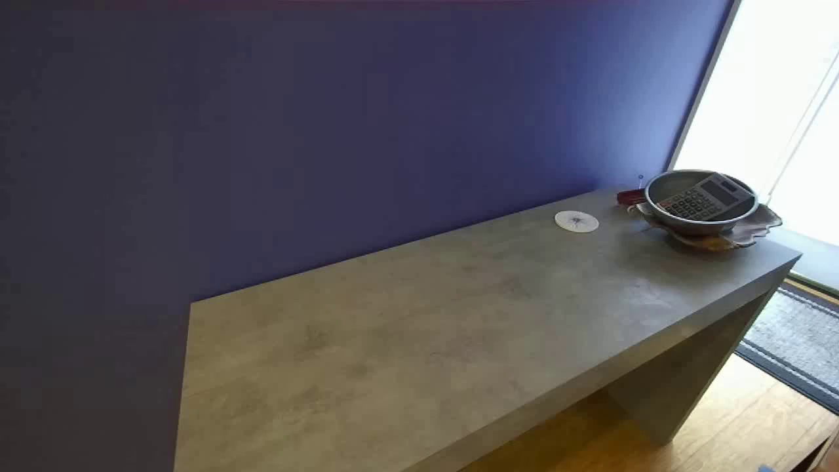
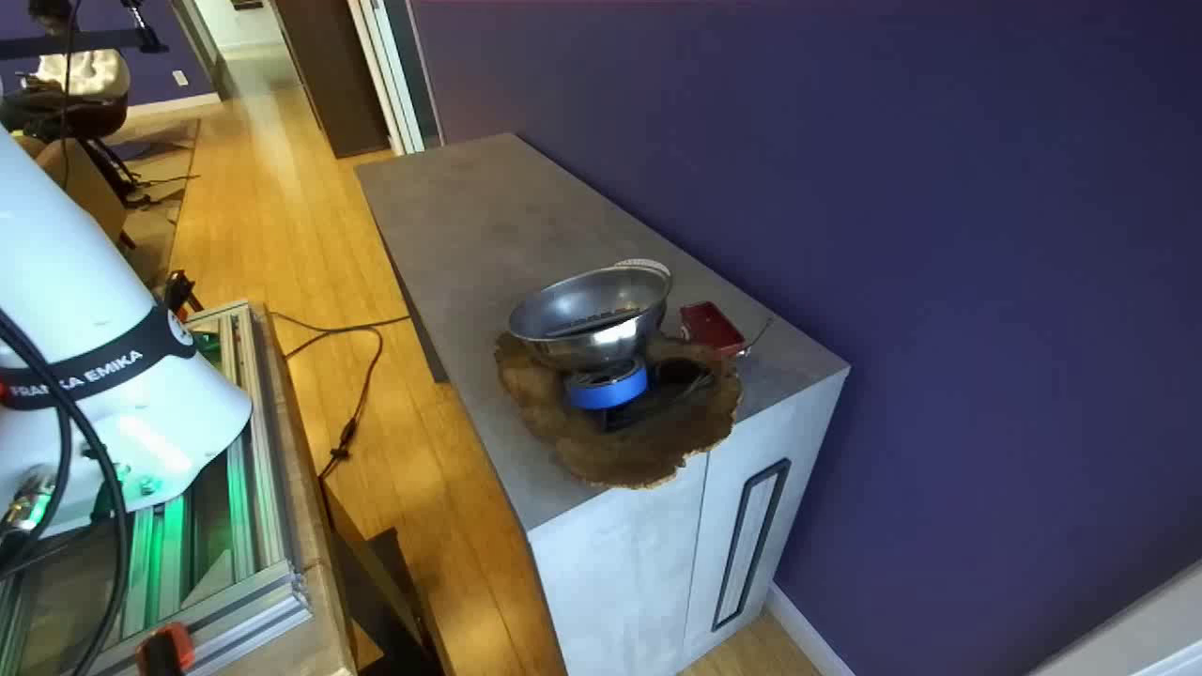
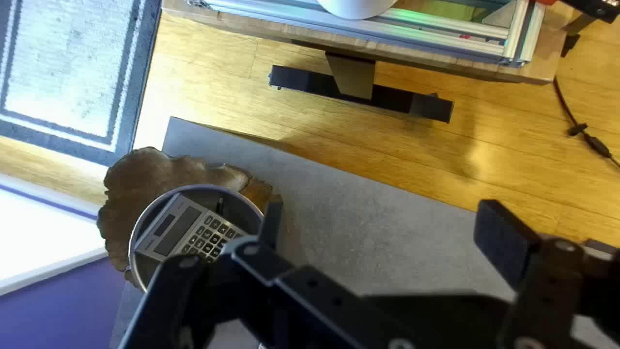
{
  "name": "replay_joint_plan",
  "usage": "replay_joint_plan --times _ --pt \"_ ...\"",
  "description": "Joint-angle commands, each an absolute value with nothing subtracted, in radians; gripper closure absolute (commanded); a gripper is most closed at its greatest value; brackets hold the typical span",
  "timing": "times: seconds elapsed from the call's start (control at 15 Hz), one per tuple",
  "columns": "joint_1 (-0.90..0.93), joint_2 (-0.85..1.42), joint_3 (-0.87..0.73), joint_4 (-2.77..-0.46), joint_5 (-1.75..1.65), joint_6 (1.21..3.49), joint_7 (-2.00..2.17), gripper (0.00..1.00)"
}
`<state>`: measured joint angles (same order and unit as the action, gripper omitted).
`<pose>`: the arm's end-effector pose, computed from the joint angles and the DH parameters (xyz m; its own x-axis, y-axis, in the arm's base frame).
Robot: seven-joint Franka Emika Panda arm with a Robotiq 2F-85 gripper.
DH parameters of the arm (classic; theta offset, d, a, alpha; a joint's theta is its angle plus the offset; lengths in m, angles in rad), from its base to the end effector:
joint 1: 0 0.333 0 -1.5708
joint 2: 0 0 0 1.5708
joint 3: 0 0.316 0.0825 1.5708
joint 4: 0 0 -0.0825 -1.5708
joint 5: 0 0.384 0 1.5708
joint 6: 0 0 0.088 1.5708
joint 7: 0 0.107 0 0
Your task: Move the wooden tray to the left.
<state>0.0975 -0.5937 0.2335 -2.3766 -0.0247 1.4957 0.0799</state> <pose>0.3205 0.1173 0.5080 0.9466 0.1606 -0.2795 0.2150 -0.9606 0.1761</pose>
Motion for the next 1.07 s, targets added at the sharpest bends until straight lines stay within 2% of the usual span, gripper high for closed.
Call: replay_joint_plan --times 0.0,0.13,0.47,0.87,0.93,1.0 --pt "0.121 -0.590 0.215 -2.375 -0.033 1.494 0.091 0.00" --pt "0.082 -0.597 0.169 -2.385 -0.019 1.531 0.116 0.00" --pt "-0.048 -0.616 -0.068 -2.472 -0.012 1.604 0.033 0.00" --pt "-0.253 -0.468 -0.324 -2.597 0.003 1.786 -0.053 0.00" --pt "-0.228 -0.527 -0.257 -2.572 -0.014 1.730 -0.030 0.00" --pt "-0.256 -0.500 -0.289 -2.590 -0.014 1.758 -0.047 0.00"
